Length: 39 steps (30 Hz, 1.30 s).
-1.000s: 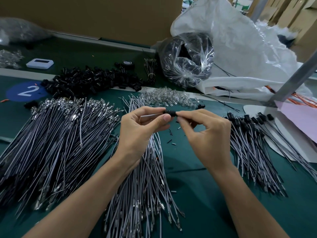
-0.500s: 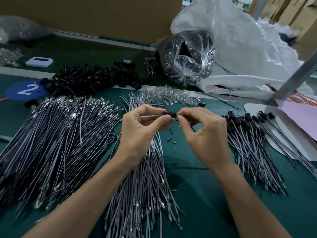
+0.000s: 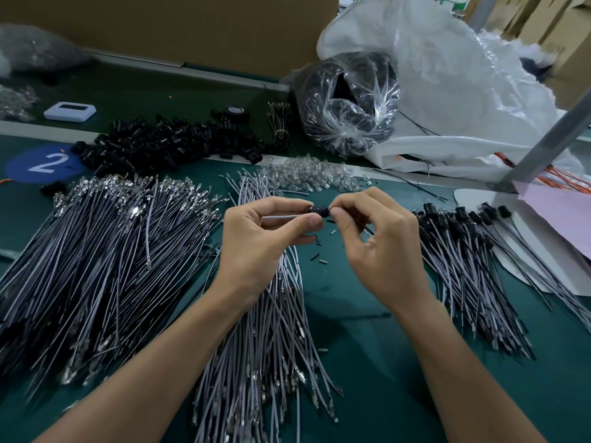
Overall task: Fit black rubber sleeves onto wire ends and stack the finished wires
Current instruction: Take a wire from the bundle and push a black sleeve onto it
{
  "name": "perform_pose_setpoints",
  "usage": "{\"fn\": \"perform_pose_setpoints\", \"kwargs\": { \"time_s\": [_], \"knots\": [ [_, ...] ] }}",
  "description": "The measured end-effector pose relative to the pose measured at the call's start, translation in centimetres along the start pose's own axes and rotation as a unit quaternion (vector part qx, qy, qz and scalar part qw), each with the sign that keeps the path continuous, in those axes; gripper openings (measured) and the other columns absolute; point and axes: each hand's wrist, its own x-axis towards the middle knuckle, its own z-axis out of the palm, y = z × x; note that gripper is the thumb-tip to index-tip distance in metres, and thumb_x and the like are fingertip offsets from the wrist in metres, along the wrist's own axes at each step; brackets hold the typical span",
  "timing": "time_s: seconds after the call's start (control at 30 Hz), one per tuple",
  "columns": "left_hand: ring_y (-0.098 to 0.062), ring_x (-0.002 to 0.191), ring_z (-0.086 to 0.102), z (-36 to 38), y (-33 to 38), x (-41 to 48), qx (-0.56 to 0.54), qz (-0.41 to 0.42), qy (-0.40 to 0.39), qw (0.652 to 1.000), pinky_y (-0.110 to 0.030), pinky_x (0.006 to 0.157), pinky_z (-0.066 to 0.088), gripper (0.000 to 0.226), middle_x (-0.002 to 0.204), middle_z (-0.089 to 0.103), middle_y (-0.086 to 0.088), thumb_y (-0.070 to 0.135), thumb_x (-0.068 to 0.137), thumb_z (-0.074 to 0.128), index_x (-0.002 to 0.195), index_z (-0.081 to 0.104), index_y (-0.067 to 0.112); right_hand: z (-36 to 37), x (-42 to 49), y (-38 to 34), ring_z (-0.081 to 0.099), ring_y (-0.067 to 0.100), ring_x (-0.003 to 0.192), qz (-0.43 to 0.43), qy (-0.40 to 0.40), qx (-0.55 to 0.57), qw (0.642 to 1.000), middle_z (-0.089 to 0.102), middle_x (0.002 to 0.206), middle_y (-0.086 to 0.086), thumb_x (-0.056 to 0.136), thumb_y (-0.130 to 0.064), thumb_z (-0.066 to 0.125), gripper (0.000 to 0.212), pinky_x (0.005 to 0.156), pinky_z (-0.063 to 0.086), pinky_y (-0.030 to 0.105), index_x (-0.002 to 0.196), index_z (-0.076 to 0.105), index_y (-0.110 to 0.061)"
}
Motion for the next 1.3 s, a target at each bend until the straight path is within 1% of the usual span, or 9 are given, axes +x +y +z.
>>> {"fn": "perform_pose_setpoints", "kwargs": {
  "time_s": [0.2,0.4,0.63,0.73,0.77,0.83,0.97,1.13,1.3],
  "knots": [
    [-0.024,0.074,0.075,-0.08,-0.09,-0.10,-0.006,-0.007,0.000,1.000,-0.023,0.062,0.058,0.020,0.076,0.076,-0.011,0.015,0.063,0.081,0.083,0.076,0.012,0.24,-0.15,-0.16,0.055,0.012,0.071,0.055,-0.023,0.067,0.996,0.062,0.081,0.003,0.092,-0.006,0.063,0.008,0.064,0.045,0.023,0.087,0.068,-0.008],
    [-0.023,0.074,0.075,-0.24,-0.26,-0.24,0.006,0.001,-0.008,1.000,-0.024,0.064,0.058,0.020,0.077,0.076,-0.010,0.014,0.064,0.080,0.083,0.076,0.012,0.48,-0.27,-0.16,0.057,0.015,0.072,0.083,-0.037,0.117,0.989,0.062,0.080,0.003,0.091,-0.003,0.063,0.009,0.065,0.047,0.025,0.086,0.069,-0.008],
    [-0.022,0.073,0.075,-0.10,-0.34,-0.40,0.018,0.019,-0.019,0.999,-0.024,0.064,0.059,0.021,0.076,0.076,-0.007,0.011,0.062,0.081,0.082,0.075,0.011,0.28,-0.24,0.00,0.059,0.011,0.072,0.107,-0.035,0.154,0.982,0.063,0.079,-0.001,0.087,0.000,0.066,0.017,0.067,0.046,0.019,0.083,0.069,-0.016],
    [-0.022,0.073,0.075,-0.14,-0.33,-0.32,0.009,0.020,-0.008,1.000,-0.025,0.065,0.059,0.019,0.075,0.076,-0.007,0.013,0.063,0.080,0.081,0.075,0.013,0.51,-0.24,-0.23,0.060,0.009,0.074,0.129,-0.029,0.159,0.978,0.065,0.081,-0.005,0.087,-0.001,0.068,0.019,0.068,0.048,0.025,0.085,0.069,-0.020],
    [-0.024,0.074,0.075,-0.16,-0.31,-0.24,0.003,0.017,-0.004,1.000,-0.026,0.066,0.059,0.019,0.076,0.076,-0.008,0.014,0.064,0.080,0.082,0.076,0.013,0.54,-0.23,-0.27,0.061,0.009,0.074,0.136,-0.026,0.159,0.978,0.066,0.082,-0.006,0.087,-0.002,0.069,0.020,0.068,0.048,0.025,0.085,0.070,-0.021],
    [-0.027,0.076,0.075,-0.17,-0.27,-0.10,0.001,0.010,-0.003,1.000,-0.027,0.067,0.059,0.021,0.078,0.076,-0.010,0.017,0.064,0.080,0.084,0.076,0.013,0.44,-0.19,-0.23,0.061,0.006,0.074,0.132,-0.012,0.138,0.982,0.067,0.082,-0.008,0.086,-0.003,0.071,0.018,0.068,0.046,0.021,0.086,0.073,-0.021],
    [-0.028,0.077,0.075,-0.03,-0.27,0.03,0.006,0.005,-0.013,1.000,-0.026,0.065,0.059,0.020,0.079,0.076,-0.011,0.017,0.064,0.079,0.084,0.075,0.013,0.07,-0.15,-0.07,0.066,0.009,0.075,0.128,0.023,0.098,0.987,0.072,0.081,-0.007,0.083,-0.005,0.074,0.011,0.072,0.051,0.021,0.086,0.075,-0.015],
    [-0.026,0.076,0.075,-0.10,-0.23,0.10,0.019,0.008,-0.027,0.999,-0.025,0.065,0.059,0.022,0.079,0.076,-0.009,0.014,0.064,0.079,0.085,0.074,0.010,0.19,-0.22,-0.18,0.061,0.008,0.072,0.125,0.007,0.071,0.990,0.069,0.077,-0.004,0.085,-0.004,0.072,0.009,0.066,0.043,0.009,0.083,0.072,-0.013],
    [-0.023,0.074,0.075,-0.19,-0.29,0.15,0.042,0.011,-0.045,0.998,-0.024,0.065,0.059,0.022,0.078,0.076,-0.009,0.010,0.066,0.079,0.087,0.074,0.007,0.08,-0.19,-0.16,0.059,0.011,0.071,0.108,0.011,0.053,0.993,0.067,0.076,-0.002,0.086,-0.002,0.069,0.009,0.065,0.041,0.008,0.083,0.071,-0.011]
  ]
}}
